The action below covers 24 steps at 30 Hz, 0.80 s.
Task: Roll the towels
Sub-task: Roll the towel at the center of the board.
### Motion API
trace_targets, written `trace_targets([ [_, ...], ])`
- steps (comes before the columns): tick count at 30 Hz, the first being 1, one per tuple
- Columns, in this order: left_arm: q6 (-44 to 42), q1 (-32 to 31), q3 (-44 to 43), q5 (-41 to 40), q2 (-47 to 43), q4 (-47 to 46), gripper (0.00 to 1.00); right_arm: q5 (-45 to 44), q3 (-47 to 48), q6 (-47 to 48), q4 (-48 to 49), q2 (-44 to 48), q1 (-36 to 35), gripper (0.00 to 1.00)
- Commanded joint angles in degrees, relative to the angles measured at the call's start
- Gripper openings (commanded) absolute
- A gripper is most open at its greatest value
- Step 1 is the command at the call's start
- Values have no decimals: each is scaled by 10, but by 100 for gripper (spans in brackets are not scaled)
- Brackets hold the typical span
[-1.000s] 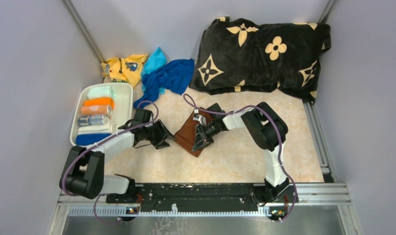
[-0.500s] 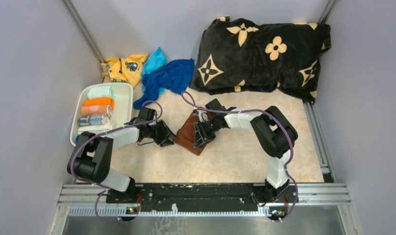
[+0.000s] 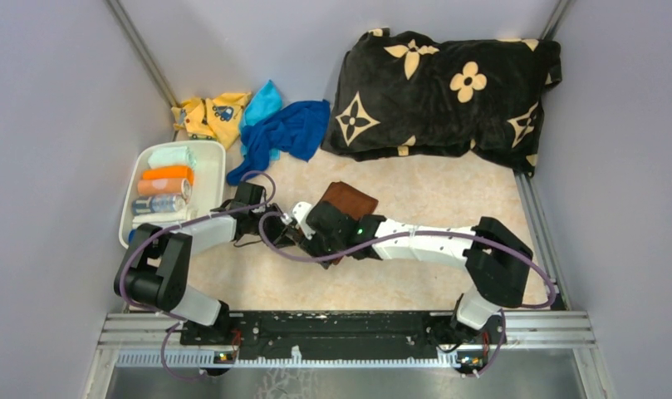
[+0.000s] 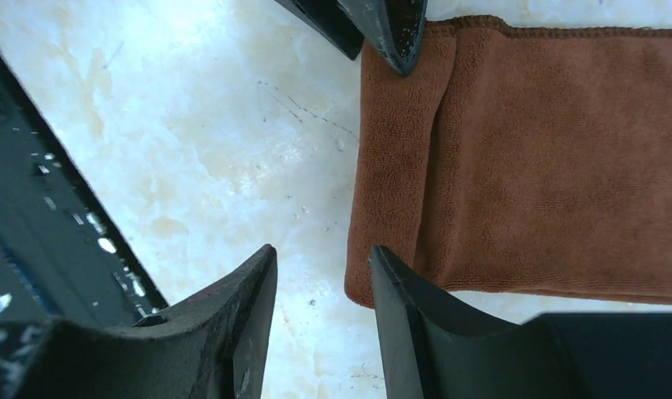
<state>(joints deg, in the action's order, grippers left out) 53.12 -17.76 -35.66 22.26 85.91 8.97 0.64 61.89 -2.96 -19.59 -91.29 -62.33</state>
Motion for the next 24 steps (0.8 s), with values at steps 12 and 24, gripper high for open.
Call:
trace_targets([
  [12,-5,-2,6,-45,5,18,46,-219,-35,46,59,-107,-64,46],
  [24,-14,-2,1,-53,-27,39,56,-62,-25,57,36,-105,-43,7],
])
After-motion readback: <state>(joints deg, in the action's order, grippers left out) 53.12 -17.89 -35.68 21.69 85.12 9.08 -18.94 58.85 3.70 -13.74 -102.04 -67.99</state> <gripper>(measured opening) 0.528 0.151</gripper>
